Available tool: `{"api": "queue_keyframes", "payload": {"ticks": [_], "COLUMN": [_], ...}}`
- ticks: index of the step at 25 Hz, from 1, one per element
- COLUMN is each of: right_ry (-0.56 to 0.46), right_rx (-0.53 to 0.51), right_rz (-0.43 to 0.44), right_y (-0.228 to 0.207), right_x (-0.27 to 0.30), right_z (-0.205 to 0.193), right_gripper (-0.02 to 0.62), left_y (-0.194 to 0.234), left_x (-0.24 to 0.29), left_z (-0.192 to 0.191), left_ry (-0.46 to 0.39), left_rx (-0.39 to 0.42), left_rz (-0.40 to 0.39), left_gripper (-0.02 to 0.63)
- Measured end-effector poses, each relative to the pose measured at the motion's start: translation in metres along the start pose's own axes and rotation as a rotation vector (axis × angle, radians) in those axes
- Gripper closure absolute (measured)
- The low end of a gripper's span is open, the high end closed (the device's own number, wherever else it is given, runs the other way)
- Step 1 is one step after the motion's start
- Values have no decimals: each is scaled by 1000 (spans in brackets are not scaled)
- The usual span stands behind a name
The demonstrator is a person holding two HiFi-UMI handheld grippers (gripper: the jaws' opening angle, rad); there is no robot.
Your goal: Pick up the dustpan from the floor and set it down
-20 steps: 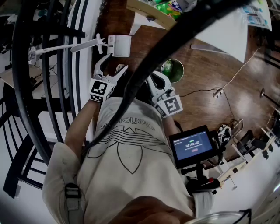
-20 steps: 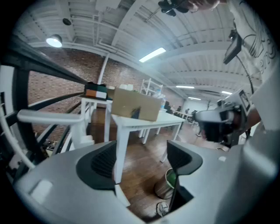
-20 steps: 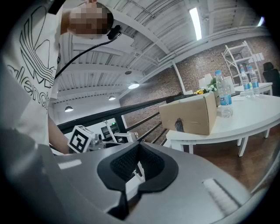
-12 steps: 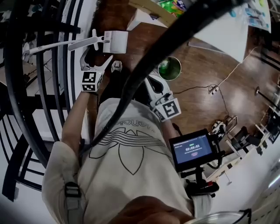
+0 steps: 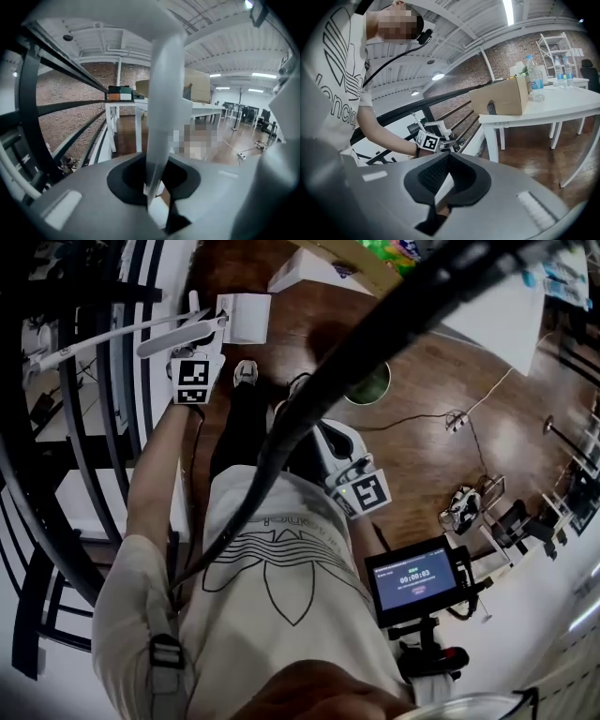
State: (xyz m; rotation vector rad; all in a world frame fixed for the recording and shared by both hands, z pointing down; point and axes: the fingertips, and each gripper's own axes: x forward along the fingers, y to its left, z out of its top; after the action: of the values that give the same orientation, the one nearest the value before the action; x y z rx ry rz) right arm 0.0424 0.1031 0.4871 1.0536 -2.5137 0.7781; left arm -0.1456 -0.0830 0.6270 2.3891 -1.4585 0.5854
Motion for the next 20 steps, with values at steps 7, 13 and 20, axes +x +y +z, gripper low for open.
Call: {"api": "queue_keyframes", "payload": {"ticks": [7,13,20], "right_ry": [-37,-105,-196], "right_rx": [-1,-42,-83], "right_rz": [-3,1,24], "right_y": [-1,-3,-10], "right_x": [10,16,0], "right_z": [-6,11,38], "right_gripper": [592,592,592], "left_y": [1,-16,-45], "left_x": [-11,-43,-85], "left_z": [-9,17,65], "left_ry": [63,23,16], "left_rx": [-4,21,-14], "left_rz": [-31,-59,-44], "left_gripper": [532,532,532]}}
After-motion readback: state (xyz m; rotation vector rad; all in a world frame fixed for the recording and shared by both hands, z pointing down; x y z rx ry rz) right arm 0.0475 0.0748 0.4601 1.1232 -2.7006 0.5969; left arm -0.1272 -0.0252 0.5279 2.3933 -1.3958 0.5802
